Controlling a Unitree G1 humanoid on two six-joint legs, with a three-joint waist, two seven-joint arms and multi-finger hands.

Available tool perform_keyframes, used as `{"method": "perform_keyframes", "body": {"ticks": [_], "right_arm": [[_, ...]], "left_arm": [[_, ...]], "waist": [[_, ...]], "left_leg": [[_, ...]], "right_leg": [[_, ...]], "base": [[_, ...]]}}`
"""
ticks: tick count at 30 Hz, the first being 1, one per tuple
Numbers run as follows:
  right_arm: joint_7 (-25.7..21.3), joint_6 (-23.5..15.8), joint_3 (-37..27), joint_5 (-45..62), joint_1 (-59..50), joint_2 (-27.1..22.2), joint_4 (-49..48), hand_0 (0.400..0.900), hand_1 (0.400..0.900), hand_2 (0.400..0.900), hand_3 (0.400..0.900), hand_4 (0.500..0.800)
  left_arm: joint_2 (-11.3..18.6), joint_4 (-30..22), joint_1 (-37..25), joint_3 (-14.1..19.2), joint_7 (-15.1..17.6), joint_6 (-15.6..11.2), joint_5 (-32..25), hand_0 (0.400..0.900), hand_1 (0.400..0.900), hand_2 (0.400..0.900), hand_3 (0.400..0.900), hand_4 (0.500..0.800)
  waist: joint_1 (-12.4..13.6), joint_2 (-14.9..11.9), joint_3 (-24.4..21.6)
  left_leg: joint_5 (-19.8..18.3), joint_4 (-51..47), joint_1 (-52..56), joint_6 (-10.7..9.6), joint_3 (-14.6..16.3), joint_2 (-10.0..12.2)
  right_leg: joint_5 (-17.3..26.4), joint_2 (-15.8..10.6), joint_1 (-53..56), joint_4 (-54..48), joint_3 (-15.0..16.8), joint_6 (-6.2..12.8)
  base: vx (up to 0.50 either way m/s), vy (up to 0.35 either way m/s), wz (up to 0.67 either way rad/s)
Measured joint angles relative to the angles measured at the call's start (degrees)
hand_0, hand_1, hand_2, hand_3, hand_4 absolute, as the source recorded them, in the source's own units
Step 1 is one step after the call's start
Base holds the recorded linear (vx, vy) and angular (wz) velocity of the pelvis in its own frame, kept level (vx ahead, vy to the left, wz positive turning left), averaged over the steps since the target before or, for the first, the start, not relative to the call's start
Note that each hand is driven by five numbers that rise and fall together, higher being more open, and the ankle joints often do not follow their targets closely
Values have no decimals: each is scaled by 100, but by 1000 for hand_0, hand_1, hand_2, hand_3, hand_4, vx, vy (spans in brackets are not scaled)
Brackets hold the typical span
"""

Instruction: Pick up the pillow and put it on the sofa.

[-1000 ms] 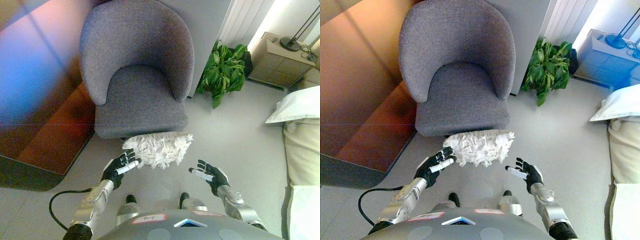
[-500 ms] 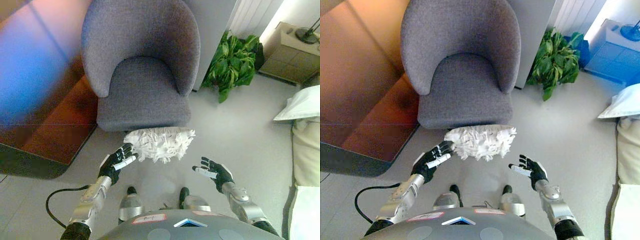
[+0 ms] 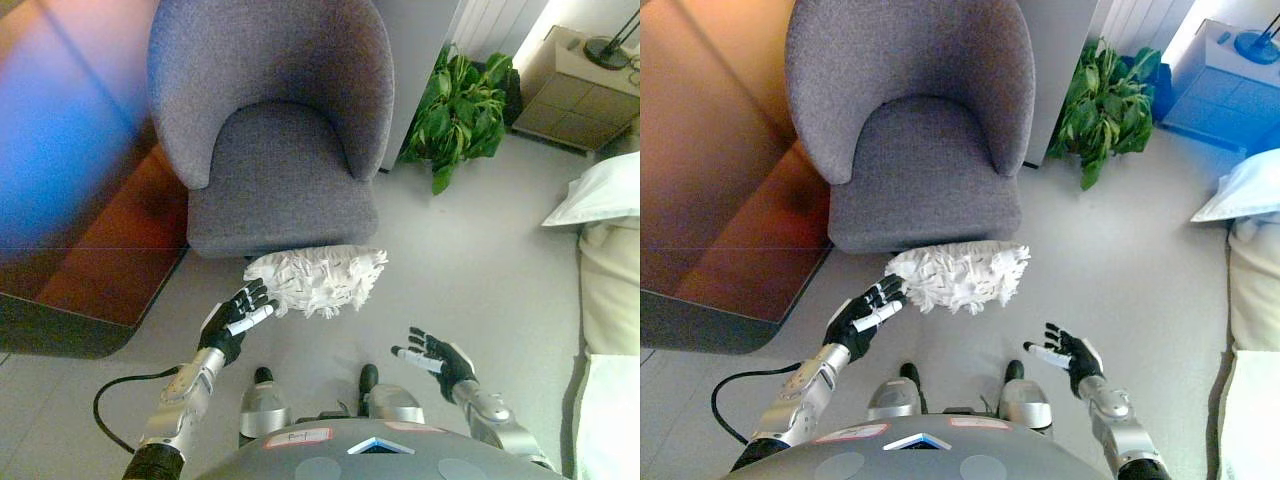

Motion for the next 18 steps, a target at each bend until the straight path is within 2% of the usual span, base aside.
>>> {"method": "perform_keyframes", "body": {"ticks": [2,3,5,6,7,8,10,11,12,15,18], "right_arm": [[54,-18,6,0,-65,42,18,900,900,900,900,800],[93,-21,-4,-1,-101,-2,1,900,900,900,900,800],[173,-25,-81,-19,-281,-129,34,900,900,900,900,800],[193,-25,-86,-87,-364,-158,67,900,900,900,900,800],[208,-27,-98,-123,-431,-169,66,900,900,900,900,800],[227,-17,-77,-117,-446,-160,65,900,900,900,900,800],[358,-16,-72,-112,-451,-145,-47,900,900,900,900,800],[478,-20,-69,-125,-472,-96,-152,900,900,900,900,800],[550,-14,-43,-126,-480,25,-167,900,900,900,900,800],[557,23,151,-125,-417,190,-220,900,900,900,900,800],[438,67,164,-120,-538,206,-232,900,900,900,900,800]], "left_arm": [[14,8,24,-3,-2,-94,11,900,900,900,900,800],[-10,0,37,-39,-11,-117,21,900,900,900,900,800],[-30,0,28,-186,-21,-138,64,900,900,900,900,800],[-30,11,28,-214,-26,-135,64,900,900,900,900,800],[-34,10,15,-219,-28,-125,62,900,900,900,900,800],[-11,9,3,-208,-21,-97,60,900,900,900,900,800],[53,-2,-12,-193,-26,-86,61,900,900,900,900,800],[146,-12,-23,-191,-30,-87,62,900,900,900,900,800],[275,-12,-37,-184,-36,-79,62,900,900,900,900,800],[472,-65,-157,-80,-43,-68,59,900,900,900,900,800],[484,-69,-451,-75,-85,-11,61,900,900,900,900,800]], "waist": [[-7,-157,158],[48,-183,160],[133,-95,191],[134,-57,195],[141,-57,198],[197,-109,196],[318,-277,135],[292,-351,115],[288,-474,120],[287,-698,-23],[297,-643,2]], "left_leg": [[-321,977,-470,-158,-183,125],[-365,1105,-738,-242,-232,128],[-288,519,-912,-193,-202,184],[-209,273,-972,-178,-30,222],[-14,77,-929,-57,56,223],[127,-11,-842,-5,56,122],[179,-73,-739,87,205,-75],[389,-121,-685,334,312,-153],[436,-141,-600,379,377,-244],[392,-297,-485,435,393,-475],[402,-400,-531,515,330,-591]], "right_leg": [[-25,14,223,-220,316,-108],[6,3,276,-317,456,-146],[-28,-2,263,-328,471,-91],[-45,-3,292,-347,455,-64],[-94,-28,338,-362,456,4],[-120,-127,379,-369,467,42],[-153,-384,395,-423,403,94],[-186,-542,394,-170,96,110],[-290,-698,338,127,-107,300],[-218,-851,277,331,-330,435],[-115,-972,-18,811,-292,587]], "base": [[359,147,-25],[393,144,-10],[473,163,-3],[439,190,-17],[371,176,-16],[366,184,-4],[365,186,11],[359,184,14],[334,168,16],[274,170,25],[236,225,22]]}}
